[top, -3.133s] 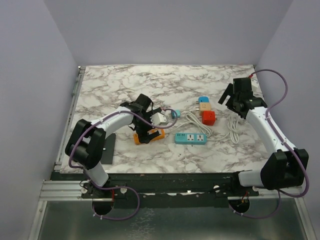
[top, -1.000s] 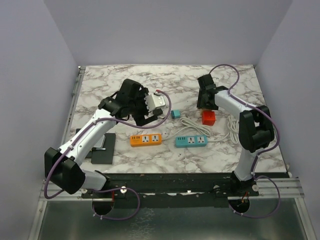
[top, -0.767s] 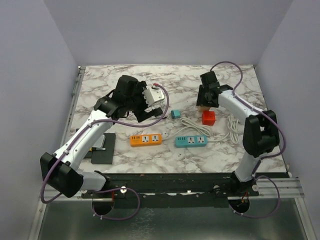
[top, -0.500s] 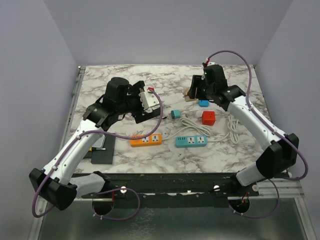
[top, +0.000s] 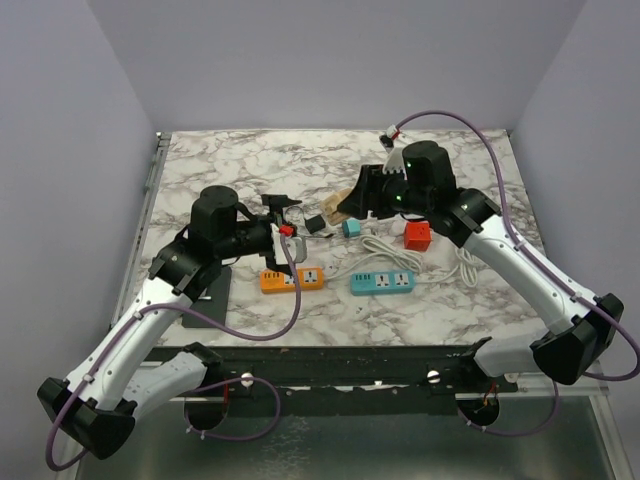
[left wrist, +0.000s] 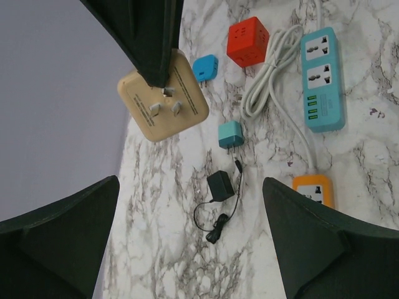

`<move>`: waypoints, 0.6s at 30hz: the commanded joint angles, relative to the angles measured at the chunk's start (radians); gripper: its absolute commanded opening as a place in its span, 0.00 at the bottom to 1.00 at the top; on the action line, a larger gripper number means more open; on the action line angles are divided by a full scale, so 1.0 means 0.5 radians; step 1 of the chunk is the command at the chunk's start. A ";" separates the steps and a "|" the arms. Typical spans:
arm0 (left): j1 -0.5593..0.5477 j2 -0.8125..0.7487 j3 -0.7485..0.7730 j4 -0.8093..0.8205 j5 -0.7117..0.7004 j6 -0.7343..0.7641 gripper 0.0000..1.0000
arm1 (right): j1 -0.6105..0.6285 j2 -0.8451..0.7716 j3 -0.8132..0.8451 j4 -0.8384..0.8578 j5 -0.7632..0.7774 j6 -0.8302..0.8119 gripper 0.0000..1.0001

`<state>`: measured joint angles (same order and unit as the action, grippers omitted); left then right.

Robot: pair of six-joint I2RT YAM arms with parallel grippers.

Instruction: Insert the plug

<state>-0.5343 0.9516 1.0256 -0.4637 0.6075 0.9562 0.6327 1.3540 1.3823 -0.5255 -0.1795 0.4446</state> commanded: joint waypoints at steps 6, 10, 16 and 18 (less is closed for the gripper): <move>-0.059 -0.056 0.023 0.155 0.243 -0.070 0.99 | 0.147 -0.061 -0.009 0.287 -0.167 0.174 0.26; -0.077 -0.034 0.010 0.314 0.094 -0.381 0.99 | 0.310 -0.041 0.042 0.328 0.094 0.179 0.26; -0.079 -0.060 -0.033 0.421 -0.110 -0.521 0.99 | 0.515 0.011 0.131 0.267 0.563 0.182 0.26; -0.077 -0.070 -0.058 0.422 -0.162 -0.528 0.99 | 0.577 0.007 0.136 0.274 0.718 0.202 0.26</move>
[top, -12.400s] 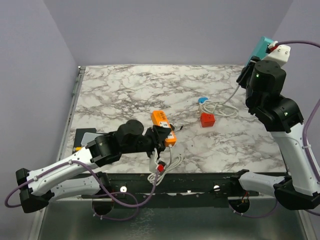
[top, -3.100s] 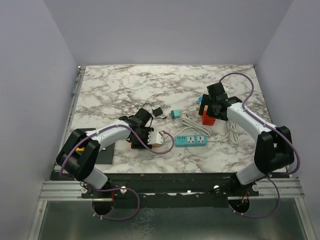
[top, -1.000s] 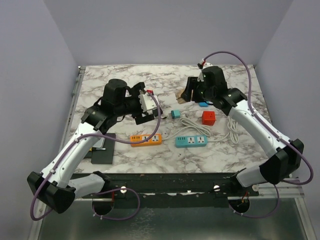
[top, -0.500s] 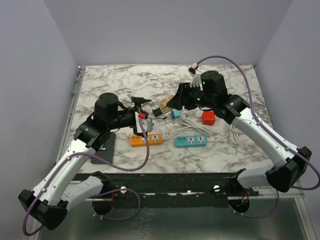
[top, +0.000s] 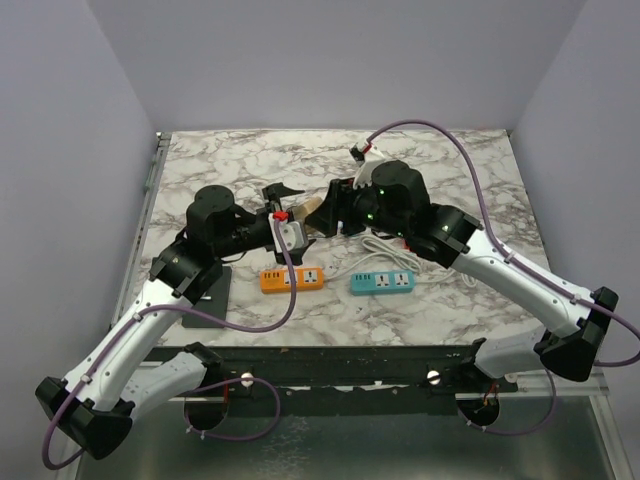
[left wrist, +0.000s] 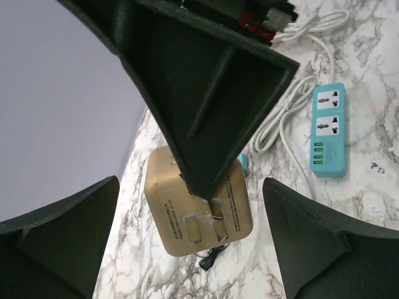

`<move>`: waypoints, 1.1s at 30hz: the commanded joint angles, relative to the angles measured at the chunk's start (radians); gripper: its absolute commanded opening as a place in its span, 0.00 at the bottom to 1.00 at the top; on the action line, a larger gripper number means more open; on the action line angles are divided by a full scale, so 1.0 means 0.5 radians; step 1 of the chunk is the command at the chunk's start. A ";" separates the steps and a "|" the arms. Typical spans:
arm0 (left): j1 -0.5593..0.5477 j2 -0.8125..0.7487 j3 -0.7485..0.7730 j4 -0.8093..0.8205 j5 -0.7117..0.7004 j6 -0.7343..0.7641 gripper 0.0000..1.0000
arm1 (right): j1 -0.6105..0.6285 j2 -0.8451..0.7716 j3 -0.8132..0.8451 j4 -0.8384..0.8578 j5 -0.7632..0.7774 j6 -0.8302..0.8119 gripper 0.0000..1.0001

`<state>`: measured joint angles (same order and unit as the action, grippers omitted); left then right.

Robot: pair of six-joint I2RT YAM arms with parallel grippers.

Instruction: Insert the plug

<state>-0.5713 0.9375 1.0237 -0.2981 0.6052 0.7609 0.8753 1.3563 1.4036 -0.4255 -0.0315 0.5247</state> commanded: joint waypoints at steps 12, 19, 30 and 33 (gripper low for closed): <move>-0.020 0.056 0.019 0.090 -0.307 -0.242 0.93 | 0.450 0.108 0.220 0.019 0.992 0.042 0.26; -0.021 -0.009 0.011 0.101 -0.206 -0.169 0.10 | 0.477 0.066 0.172 -0.020 1.035 0.072 0.47; -0.020 -0.221 0.005 0.115 0.301 0.113 0.00 | 0.030 -0.285 0.101 0.010 -0.180 0.011 0.97; -0.023 -0.245 0.017 0.127 0.431 0.197 0.00 | 0.006 -0.295 0.044 0.173 -0.467 0.060 1.00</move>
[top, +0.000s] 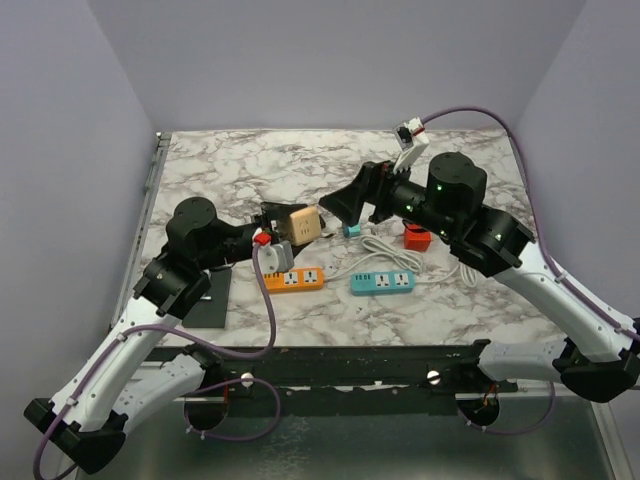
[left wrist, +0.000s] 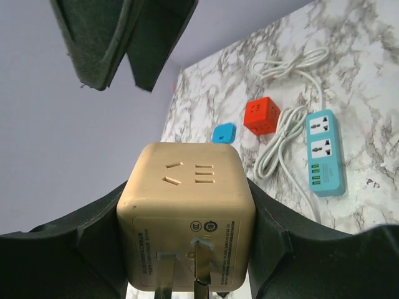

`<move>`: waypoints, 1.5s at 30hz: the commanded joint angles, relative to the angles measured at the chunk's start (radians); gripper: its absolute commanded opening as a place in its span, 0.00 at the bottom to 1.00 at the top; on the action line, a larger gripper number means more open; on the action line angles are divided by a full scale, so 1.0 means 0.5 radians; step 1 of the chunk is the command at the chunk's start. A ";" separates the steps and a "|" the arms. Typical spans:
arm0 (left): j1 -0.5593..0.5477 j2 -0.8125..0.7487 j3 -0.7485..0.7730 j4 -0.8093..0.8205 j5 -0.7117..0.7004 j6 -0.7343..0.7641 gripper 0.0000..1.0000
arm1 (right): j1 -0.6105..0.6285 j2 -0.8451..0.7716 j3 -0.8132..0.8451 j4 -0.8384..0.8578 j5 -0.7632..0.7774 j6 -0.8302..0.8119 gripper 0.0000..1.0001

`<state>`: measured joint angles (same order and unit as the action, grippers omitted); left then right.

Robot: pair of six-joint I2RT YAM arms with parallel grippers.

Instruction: Insert the plug

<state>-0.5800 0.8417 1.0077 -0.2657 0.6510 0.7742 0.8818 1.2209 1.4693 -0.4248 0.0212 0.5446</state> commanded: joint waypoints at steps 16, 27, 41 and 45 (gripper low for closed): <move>-0.032 0.027 0.345 0.134 0.678 0.293 0.00 | -0.144 -0.051 -0.318 0.881 -1.353 0.284 1.00; -0.073 0.074 0.346 0.166 0.608 0.346 0.00 | -0.153 0.136 -0.436 1.555 -1.671 0.750 0.84; -0.074 0.055 0.245 0.295 0.492 0.165 0.30 | -0.153 -0.012 -0.412 1.225 -1.393 0.565 0.17; -0.075 0.013 0.098 0.276 0.358 0.072 0.99 | -0.153 -0.056 -0.170 0.589 -0.981 0.282 0.01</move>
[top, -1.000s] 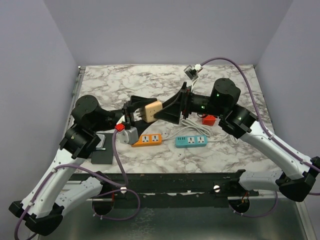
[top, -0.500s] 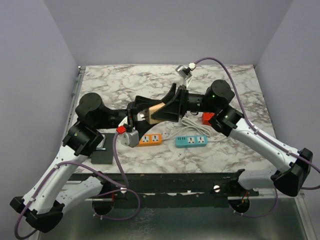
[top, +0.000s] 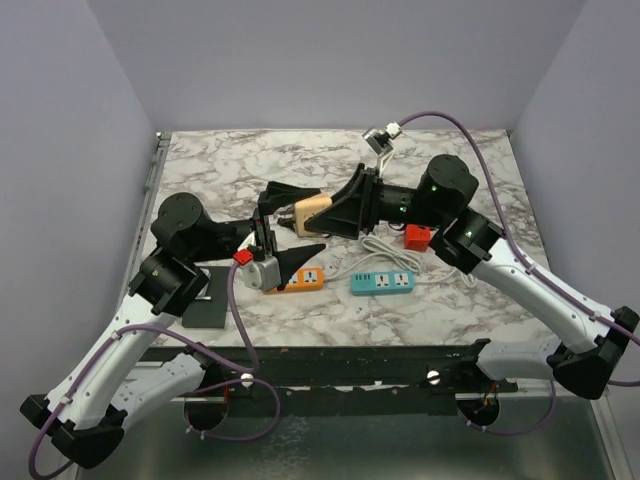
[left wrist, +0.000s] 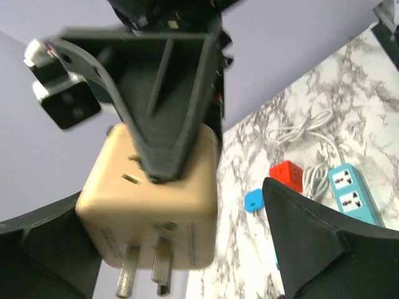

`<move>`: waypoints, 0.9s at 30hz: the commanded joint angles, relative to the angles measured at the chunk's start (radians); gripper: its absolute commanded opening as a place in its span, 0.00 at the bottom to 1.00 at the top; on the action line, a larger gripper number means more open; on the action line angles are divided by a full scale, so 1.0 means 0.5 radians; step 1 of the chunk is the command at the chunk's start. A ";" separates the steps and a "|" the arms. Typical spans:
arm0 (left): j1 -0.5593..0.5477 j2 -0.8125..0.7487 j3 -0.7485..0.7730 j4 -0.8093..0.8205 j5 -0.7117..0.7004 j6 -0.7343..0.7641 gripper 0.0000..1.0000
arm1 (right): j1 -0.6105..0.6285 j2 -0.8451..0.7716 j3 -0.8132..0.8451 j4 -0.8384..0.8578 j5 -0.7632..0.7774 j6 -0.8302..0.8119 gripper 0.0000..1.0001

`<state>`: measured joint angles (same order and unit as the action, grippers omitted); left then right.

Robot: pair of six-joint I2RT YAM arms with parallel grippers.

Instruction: Insert the plug

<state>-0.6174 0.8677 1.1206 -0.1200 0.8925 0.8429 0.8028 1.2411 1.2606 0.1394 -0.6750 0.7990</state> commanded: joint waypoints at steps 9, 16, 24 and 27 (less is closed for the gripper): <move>-0.001 0.004 -0.204 -0.032 -0.343 0.123 0.99 | 0.009 0.227 0.922 -1.881 1.261 -0.499 0.01; -0.006 0.121 -0.137 0.089 -0.355 -0.097 0.99 | 0.152 0.319 0.983 -1.970 1.576 -0.490 0.01; -0.035 0.261 -0.097 0.148 -0.345 -0.609 0.99 | 0.275 0.288 0.828 -1.731 1.753 -0.495 0.01; -0.038 0.286 -0.132 0.148 -0.415 -0.793 0.99 | 0.345 0.310 0.824 -1.690 1.890 -0.515 0.01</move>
<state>-0.6304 0.9970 1.0500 -0.0677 0.7094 0.6277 0.9401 1.4097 1.6772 -0.7883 0.1459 0.5621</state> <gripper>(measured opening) 0.989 0.619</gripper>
